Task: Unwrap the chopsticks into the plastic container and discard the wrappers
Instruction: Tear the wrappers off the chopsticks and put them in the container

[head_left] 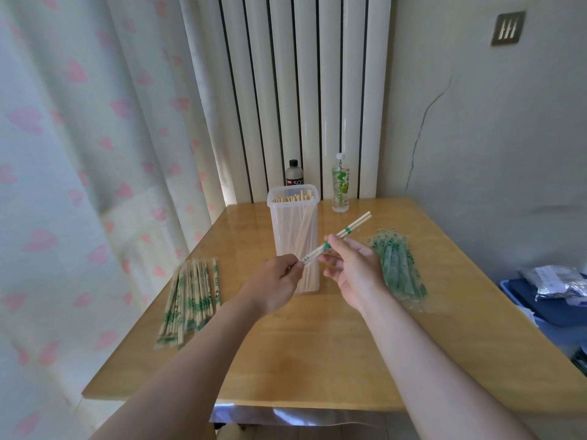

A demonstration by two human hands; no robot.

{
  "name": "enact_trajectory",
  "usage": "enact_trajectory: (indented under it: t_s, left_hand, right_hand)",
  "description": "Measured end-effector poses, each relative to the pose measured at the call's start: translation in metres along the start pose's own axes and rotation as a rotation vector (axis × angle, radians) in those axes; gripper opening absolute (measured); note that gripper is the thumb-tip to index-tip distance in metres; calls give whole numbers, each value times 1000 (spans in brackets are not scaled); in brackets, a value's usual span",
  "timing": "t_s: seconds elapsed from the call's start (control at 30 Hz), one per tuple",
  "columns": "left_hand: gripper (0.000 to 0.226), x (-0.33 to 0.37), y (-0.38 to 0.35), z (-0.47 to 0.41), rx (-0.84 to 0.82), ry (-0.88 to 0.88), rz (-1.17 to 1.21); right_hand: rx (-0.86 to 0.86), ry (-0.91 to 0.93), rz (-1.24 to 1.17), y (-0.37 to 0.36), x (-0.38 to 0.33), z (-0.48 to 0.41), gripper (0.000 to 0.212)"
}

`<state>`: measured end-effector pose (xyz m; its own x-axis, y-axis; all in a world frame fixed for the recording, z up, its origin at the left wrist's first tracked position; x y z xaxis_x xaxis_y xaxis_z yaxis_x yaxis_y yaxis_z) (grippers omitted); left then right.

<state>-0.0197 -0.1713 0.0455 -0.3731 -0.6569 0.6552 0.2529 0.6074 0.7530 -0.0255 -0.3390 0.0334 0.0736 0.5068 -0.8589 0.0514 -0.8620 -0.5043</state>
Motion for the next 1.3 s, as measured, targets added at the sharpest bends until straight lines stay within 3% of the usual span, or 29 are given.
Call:
enact_trajectory:
  t_s: [0.47,0.67,0.87,1.0,1.17,1.3]
  left_hand:
    - [35,0,1,-4,-93,59,-141]
    - [31,26,-1,-12,-2,-108,-175]
    - [34,16,10,-8,-30,-69,-303]
    - [36,2,37,-2,97,9,-366]
    - [38,-12,76,4,390,80,-2]
    - [32,-2,84,4,475,91,151]
  right_hand:
    - [61,29,-12,8,0,-4,10]
    - [29,29,-82,5,-3,0,16]
    - [152,80,-217,47,-29,-1,22]
    - [243,113,-294,74,-39,3,19]
    - [310,125,-285,87,-41,8,18]
    - [306,128,-242,80,-41,9,16]
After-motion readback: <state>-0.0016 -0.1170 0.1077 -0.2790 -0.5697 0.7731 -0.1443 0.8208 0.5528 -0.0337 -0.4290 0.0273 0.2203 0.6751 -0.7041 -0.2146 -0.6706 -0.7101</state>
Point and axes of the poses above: each hand's wrist, its own z-axis away from the middle knuckle, its own y-axis out of the back of the hand, x = y × z, the point moved 5 cm from there along -z, towards the middle knuckle, and after that the axes turned 13 degrees about -x, right-handed, at the moved point
